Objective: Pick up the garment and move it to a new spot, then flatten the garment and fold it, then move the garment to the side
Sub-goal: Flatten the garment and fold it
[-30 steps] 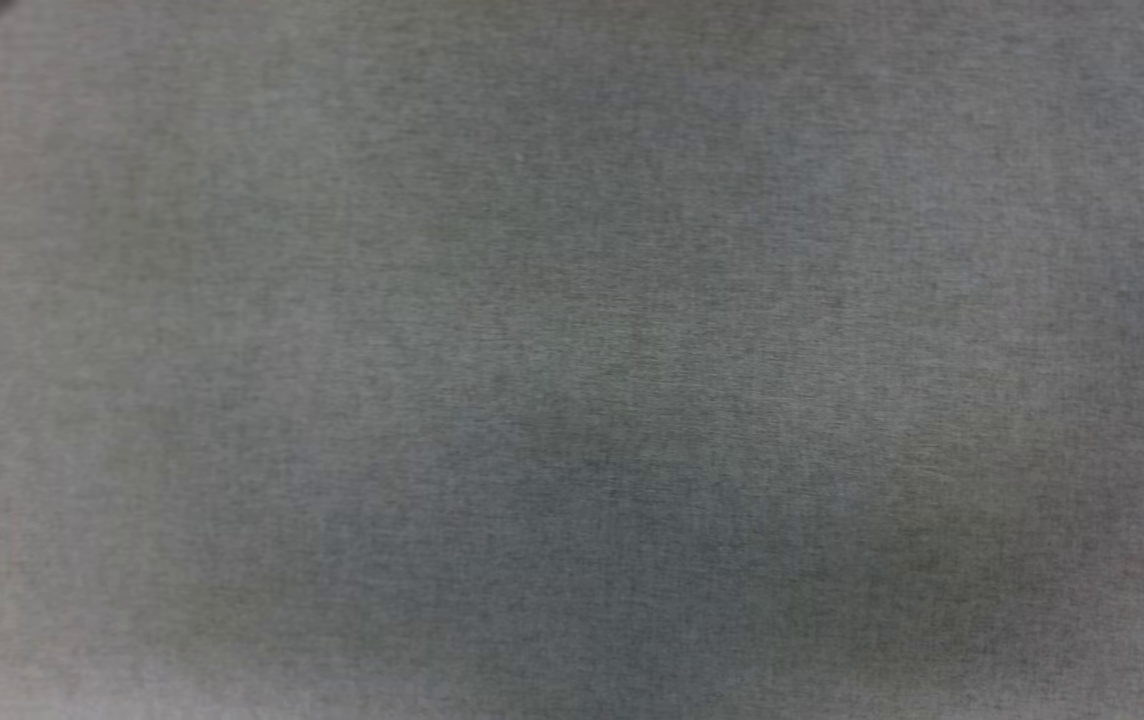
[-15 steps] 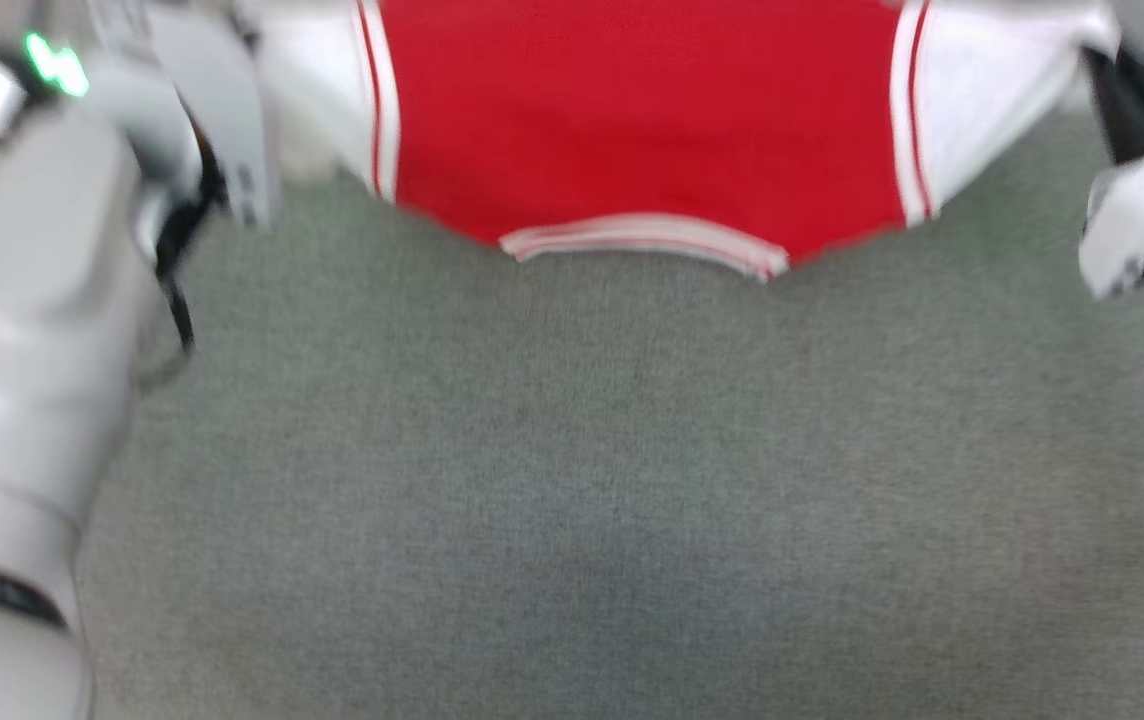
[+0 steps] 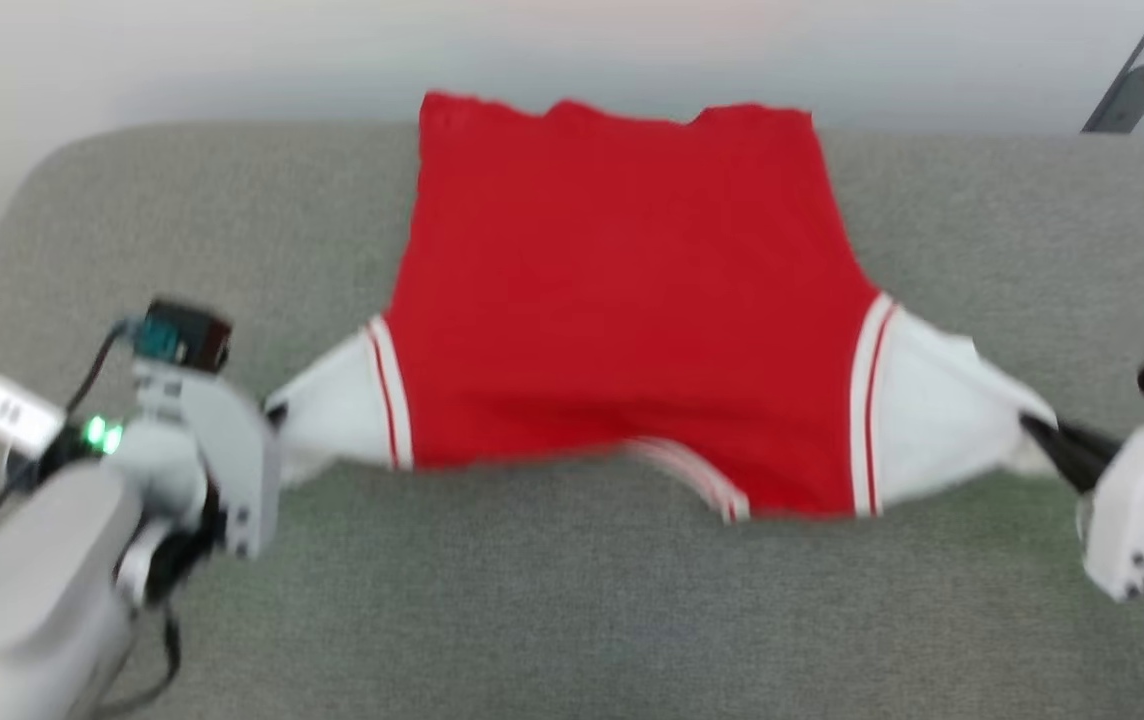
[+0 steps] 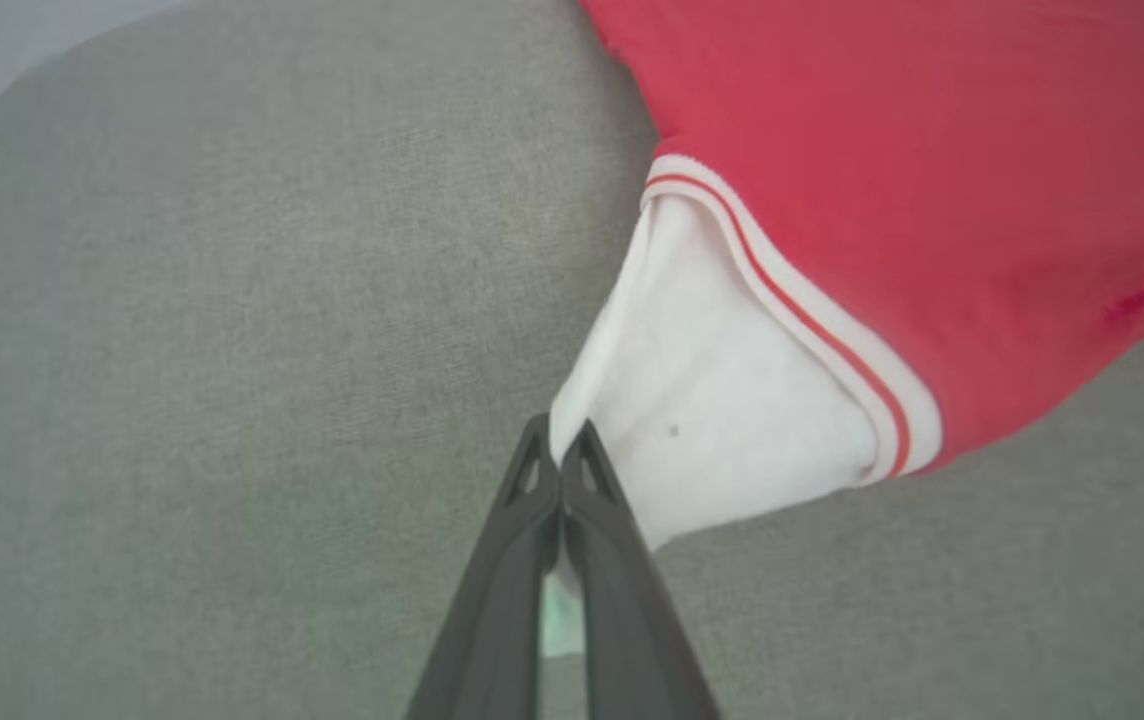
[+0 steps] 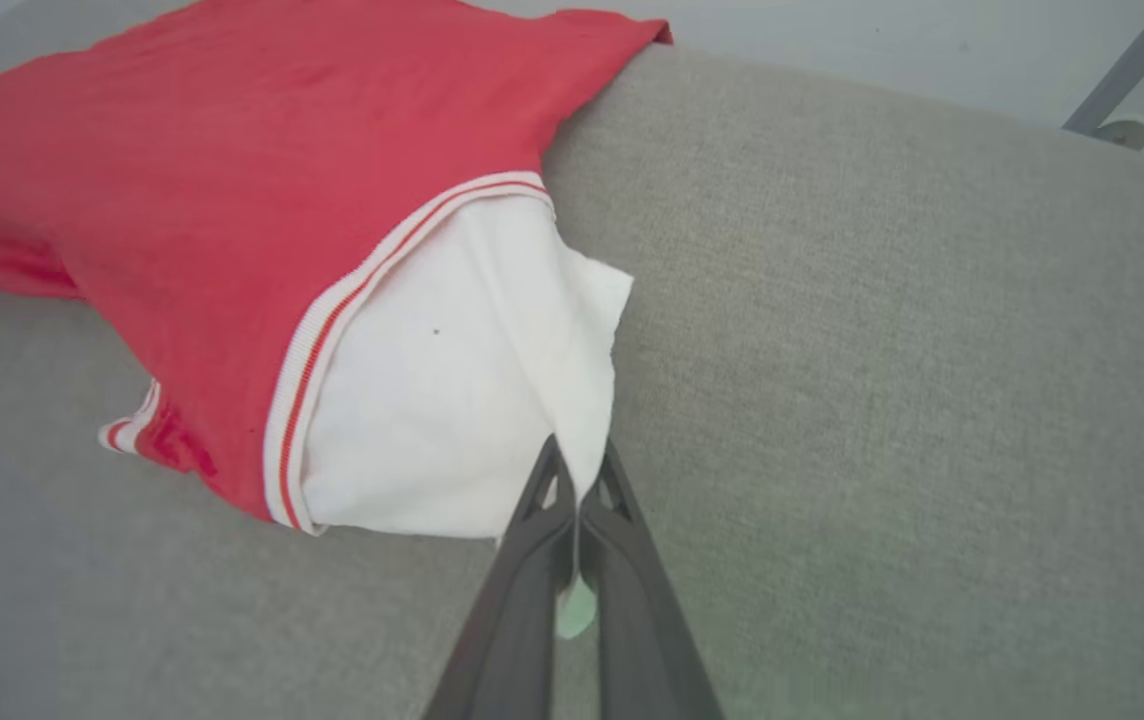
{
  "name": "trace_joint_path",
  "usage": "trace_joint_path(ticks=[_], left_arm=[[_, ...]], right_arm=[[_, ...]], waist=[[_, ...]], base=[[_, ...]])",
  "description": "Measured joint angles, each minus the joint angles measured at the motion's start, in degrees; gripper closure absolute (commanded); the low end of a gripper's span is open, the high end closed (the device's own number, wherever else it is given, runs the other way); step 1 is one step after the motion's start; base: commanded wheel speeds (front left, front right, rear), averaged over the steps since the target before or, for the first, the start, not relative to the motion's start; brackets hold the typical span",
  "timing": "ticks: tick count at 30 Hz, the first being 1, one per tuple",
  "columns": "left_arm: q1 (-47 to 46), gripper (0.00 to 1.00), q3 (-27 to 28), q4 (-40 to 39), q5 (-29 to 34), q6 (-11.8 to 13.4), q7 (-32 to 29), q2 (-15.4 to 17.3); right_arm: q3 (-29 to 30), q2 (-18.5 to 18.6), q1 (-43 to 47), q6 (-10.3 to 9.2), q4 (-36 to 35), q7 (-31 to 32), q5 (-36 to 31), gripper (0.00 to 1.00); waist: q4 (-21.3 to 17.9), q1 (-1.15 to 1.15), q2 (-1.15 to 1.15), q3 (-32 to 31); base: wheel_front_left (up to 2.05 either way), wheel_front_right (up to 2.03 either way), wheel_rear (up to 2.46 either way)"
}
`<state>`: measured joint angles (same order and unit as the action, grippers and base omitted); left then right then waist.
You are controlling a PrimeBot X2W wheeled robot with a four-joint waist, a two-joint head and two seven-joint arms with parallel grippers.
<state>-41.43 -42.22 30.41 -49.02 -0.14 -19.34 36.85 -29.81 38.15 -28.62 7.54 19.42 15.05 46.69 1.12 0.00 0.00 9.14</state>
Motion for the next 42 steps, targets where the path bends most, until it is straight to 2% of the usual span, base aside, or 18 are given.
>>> trace_joint_path(ticks=[4,10,13,16,19,25,28,29,33,42], left_arm=[[10.0,1.0,1.7,-16.0,-4.2,7.2,-5.2,6.6],[22.9,1.0,4.2,-36.5,-8.2,18.9,-8.9,14.8],[27.3,1.0,5.0,-42.7,-8.9,22.8,-8.8,17.4],[30.1,1.0,5.5,-45.9,-8.9,25.0,-7.6,18.8],[31.4,1.0,5.6,-46.6,-8.9,25.6,-6.3,18.8],[31.3,1.0,5.2,-44.7,-7.6,24.8,-4.2,17.3],[30.8,1.0,5.1,-43.9,-7.3,24.4,-3.5,16.6],[30.6,1.0,5.1,-43.7,-7.3,24.3,-3.2,16.2],[30.2,1.0,5.1,-43.2,-6.8,23.8,-2.0,15.5],[29.4,1.0,4.4,-44.0,-5.3,23.3,-0.6,14.3]], right_arm=[[2.5,2.4,7.3,0.0,-4.3,4.8,2.6,1.0],[7.2,4.8,17.8,0.0,-10.6,12.0,5.2,1.0],[10.3,4.8,22.7,0.0,-13.4,14.4,5.2,1.0],[13.7,3.4,26.2,0.0,-15.4,15.2,3.8,1.0],[16.0,0.7,27.9,0.0,-15.7,15.6,0.8,1.0],[17.4,-5.0,27.4,0.0,-12.8,15.6,-5.6,0.98],[17.8,-6.2,26.0,0.0,-11.8,16.3,-7.4,0.54],[18.3,-6.7,25.8,0.0,-11.8,16.3,-7.5,0.0],[19.4,-6.9,25.6,0.0,-14.2,17.8,-7.5,0.0],[26.9,-7.2,20.1,-0.01,-24.7,17.5,-9.3,0.0]], waist=[[-0.6,0.0,0.0,-1.7],[-1.0,0.0,0.0,-2.2],[-0.9,0.0,0.0,-1.8],[-0.9,0.0,0.0,-1.0],[-0.8,0.0,0.0,-0.2],[-0.8,0.0,0.0,1.5],[-1.0,0.0,0.0,2.0],[-1.0,0.0,0.0,2.1],[-1.2,0.0,0.0,2.2],[0.0,0.0,0.0,3.0]], base=[[0.0,0.0,0.0],[0.0,0.0,0.0],[0.0,0.0,0.0],[0.0,0.0,0.0],[0.0,0.0,0.0],[0.0,0.0,0.0],[0.0,0.0,0.0],[0.0,0.0,0.0],[0.0,0.0,0.0],[0.0,0.0,0.0]])
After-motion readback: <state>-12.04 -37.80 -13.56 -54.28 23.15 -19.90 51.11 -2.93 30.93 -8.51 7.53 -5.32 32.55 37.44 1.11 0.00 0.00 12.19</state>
